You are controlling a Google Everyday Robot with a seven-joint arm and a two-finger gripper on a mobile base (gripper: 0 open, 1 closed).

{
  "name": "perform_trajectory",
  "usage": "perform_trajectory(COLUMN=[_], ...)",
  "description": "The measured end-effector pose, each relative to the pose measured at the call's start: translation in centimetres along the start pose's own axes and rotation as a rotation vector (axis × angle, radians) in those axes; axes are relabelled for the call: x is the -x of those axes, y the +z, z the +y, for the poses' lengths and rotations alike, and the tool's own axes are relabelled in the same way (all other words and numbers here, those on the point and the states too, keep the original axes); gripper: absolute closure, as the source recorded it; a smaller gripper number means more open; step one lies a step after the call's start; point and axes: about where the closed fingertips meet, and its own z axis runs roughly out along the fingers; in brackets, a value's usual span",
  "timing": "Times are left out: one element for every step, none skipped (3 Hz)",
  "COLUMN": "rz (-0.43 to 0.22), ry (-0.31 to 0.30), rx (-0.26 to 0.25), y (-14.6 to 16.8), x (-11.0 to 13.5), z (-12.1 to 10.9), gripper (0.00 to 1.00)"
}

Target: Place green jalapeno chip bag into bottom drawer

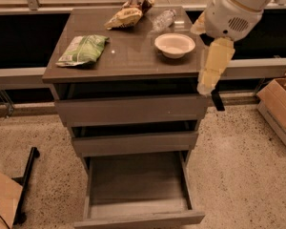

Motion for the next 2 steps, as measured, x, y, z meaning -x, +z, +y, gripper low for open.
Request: perform_trajectory(rz=[-0.018,-0.062], ry=[-0.028,-0.031], rx=[0.028,0.025], y=[2.7,5.3], x=[2.9,5.8], z=[-3.9,-8.0], gripper=[0.00,0.00])
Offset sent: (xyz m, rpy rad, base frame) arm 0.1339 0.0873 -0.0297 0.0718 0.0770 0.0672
